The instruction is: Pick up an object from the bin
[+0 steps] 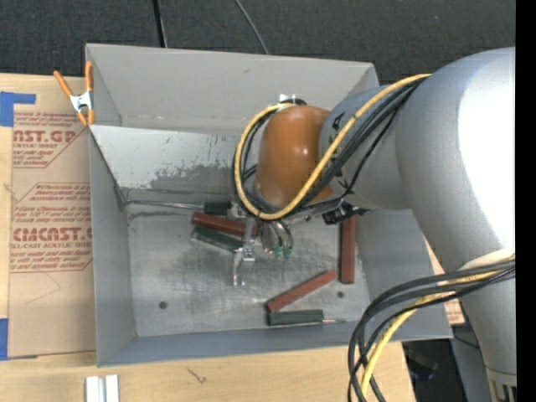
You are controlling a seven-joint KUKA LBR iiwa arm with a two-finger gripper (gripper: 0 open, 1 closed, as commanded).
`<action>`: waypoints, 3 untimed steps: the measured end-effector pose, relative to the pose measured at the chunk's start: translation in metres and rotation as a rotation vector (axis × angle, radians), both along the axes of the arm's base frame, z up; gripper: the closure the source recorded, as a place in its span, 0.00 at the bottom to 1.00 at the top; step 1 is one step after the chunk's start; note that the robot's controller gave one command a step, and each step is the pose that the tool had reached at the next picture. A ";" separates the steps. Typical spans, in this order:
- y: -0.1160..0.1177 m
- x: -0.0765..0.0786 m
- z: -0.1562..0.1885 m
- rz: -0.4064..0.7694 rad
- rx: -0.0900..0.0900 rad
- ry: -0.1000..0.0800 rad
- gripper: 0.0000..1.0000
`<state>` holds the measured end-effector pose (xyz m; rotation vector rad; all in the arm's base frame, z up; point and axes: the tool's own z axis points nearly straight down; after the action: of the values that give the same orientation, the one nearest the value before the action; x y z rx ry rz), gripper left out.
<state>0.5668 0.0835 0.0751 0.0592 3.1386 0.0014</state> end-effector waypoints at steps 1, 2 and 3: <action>-0.062 -0.006 -0.001 0.187 0.001 0.000 0.00; 0.078 -0.009 -0.001 -0.188 0.003 -0.005 1.00; 0.078 -0.009 -0.001 -0.188 0.004 -0.005 1.00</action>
Offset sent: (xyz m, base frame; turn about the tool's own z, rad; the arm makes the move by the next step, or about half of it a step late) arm -0.0118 0.0758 -0.0042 0.1891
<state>0.5575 0.1612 0.0744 0.3534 3.1141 0.0068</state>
